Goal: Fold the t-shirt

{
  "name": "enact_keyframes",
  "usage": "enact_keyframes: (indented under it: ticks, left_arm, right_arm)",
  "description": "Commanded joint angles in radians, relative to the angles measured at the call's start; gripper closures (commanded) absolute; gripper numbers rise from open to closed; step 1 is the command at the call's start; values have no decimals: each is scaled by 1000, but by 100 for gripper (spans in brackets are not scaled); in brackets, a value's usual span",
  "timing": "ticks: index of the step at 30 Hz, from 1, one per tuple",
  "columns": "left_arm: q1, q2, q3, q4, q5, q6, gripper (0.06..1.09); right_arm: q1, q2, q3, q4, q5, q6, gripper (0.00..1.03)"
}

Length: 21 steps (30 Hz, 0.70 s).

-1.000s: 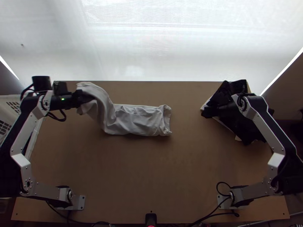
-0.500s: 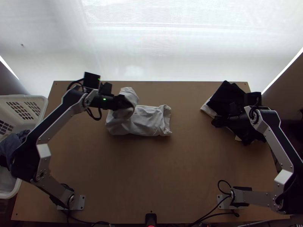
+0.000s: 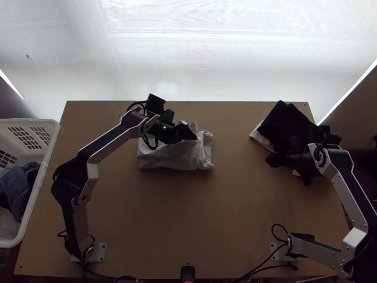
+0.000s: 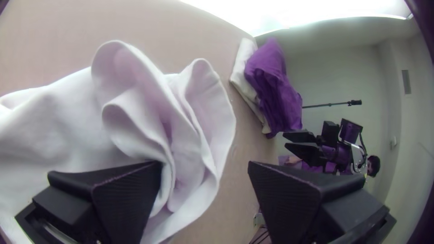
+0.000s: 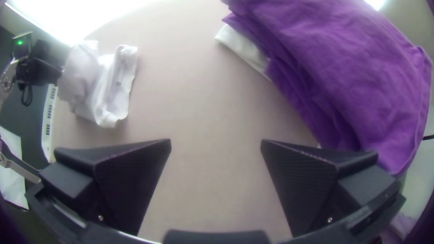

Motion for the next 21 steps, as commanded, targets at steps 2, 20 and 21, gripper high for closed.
enact_keyframes:
  ticks: [2, 20, 21]
  left_arm:
    - [-21, -33, 47, 2, 35, -6, 10]
    - [266, -232, -181, -72, 8, 133, 10]
    - [264, -234, -197, -72, -21, 155, 10]
  right_arm:
    - [63, -33, -57, 39, 0, 50, 10]
    - [623, 346, 454, 5, 6, -7, 6]
    - [668, 385, 494, 5, 29, -34, 6]
